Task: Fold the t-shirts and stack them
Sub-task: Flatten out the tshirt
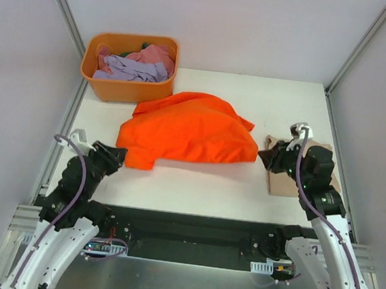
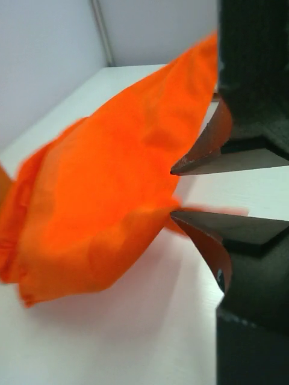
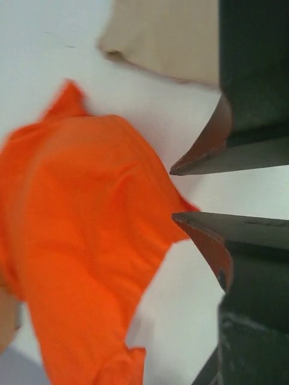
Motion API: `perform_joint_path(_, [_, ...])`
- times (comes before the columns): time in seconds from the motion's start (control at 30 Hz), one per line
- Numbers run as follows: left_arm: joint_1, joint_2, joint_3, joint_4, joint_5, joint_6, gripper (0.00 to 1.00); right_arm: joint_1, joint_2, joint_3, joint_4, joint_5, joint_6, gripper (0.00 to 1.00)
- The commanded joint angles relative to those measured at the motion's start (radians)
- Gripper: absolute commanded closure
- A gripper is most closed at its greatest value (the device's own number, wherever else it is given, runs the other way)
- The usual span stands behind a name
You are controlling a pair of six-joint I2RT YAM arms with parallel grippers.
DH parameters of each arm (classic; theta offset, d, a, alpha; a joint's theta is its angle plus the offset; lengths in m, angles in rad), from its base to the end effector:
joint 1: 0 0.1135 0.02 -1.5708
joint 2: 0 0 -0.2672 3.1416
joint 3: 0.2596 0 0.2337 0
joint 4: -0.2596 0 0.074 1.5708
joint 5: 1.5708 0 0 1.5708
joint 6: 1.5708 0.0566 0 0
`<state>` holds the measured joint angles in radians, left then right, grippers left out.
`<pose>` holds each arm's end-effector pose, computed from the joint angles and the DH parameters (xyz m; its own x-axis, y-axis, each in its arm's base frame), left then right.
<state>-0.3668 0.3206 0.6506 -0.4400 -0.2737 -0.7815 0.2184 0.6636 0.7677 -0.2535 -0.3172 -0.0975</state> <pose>0.0880 -0.0174 0.3135 -0.1393 -0.6729 -0.7265 -0.0051 0.7341 -0.6790 0.1468 0.0507 0.3422 -0.0953 -0.1159 -0.9887 -0.5187 0.8535 -0.0500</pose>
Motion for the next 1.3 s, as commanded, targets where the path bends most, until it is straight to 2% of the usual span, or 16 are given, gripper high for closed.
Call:
perform_joint_path(0.0, [-0.004, -0.207, -0.121, -0.150, 0.177, -0.213, 0.60, -0.004, -0.076, -0.080, -0.186, 0.021, 0.125, 0.63])
perform_joint_path(0.07, [-0.004, -0.221, -0.076, -0.372, 0.136, -0.258, 0.33, -0.005, -0.104, -0.099, -0.266, 0.032, 0.150, 0.53])
perform_joint_path(0.1, [-0.004, -0.213, -0.057, -0.455, 0.110, -0.260, 0.15, -0.005, -0.117, -0.105, -0.286, 0.033, 0.154, 0.48])
perform_joint_path(0.13, [-0.004, -0.201, -0.036, -0.503, 0.087, -0.268, 0.01, -0.005, -0.124, -0.107, -0.303, 0.035, 0.156, 0.41])
perform_joint_path(0.17, [-0.004, -0.186, -0.020, -0.538, 0.073, -0.269, 0.01, -0.004, -0.134, -0.104, -0.320, 0.038, 0.153, 0.30])
perform_joint_path(0.3, [-0.004, -0.082, 0.014, -0.497, 0.008, -0.237, 0.01, -0.005, -0.115, -0.093, -0.297, 0.089, 0.156, 0.12])
perform_joint_path(0.47, [-0.004, 0.160, 0.012, -0.384, 0.063, -0.176, 0.01, -0.004, 0.036, -0.076, -0.250, 0.041, 0.228, 0.02])
perform_joint_path(0.5, [-0.004, 0.213, 0.011, -0.381, 0.068, -0.171, 0.01, -0.002, 0.066, -0.083, -0.231, 0.029, 0.242, 0.01])
perform_joint_path(0.57, [-0.001, 0.317, 0.006, -0.379, 0.070, -0.160, 0.01, 0.010, 0.141, -0.085, -0.205, 0.021, 0.258, 0.04])
perform_joint_path(0.7, [0.031, 0.451, -0.034, -0.356, 0.074, -0.188, 0.01, 0.076, 0.250, -0.073, -0.199, 0.180, 0.278, 0.04])
perform_joint_path(0.8, [0.098, 0.465, -0.098, -0.278, 0.135, -0.171, 0.01, 0.110, 0.323, -0.054, -0.208, 0.274, 0.288, 0.04])
perform_joint_path(0.97, [0.201, 0.492, -0.216, -0.129, 0.269, -0.150, 0.30, 0.125, 0.404, -0.045, -0.199, 0.365, 0.311, 0.04])
perform_joint_path(1.03, [0.209, 0.520, -0.235, -0.108, 0.266, -0.148, 0.40, 0.125, 0.425, -0.045, -0.188, 0.368, 0.314, 0.04])
perform_joint_path(1.27, [0.227, 0.607, -0.255, -0.023, 0.255, -0.139, 0.57, 0.128, 0.470, -0.044, -0.179, 0.351, 0.309, 0.04])
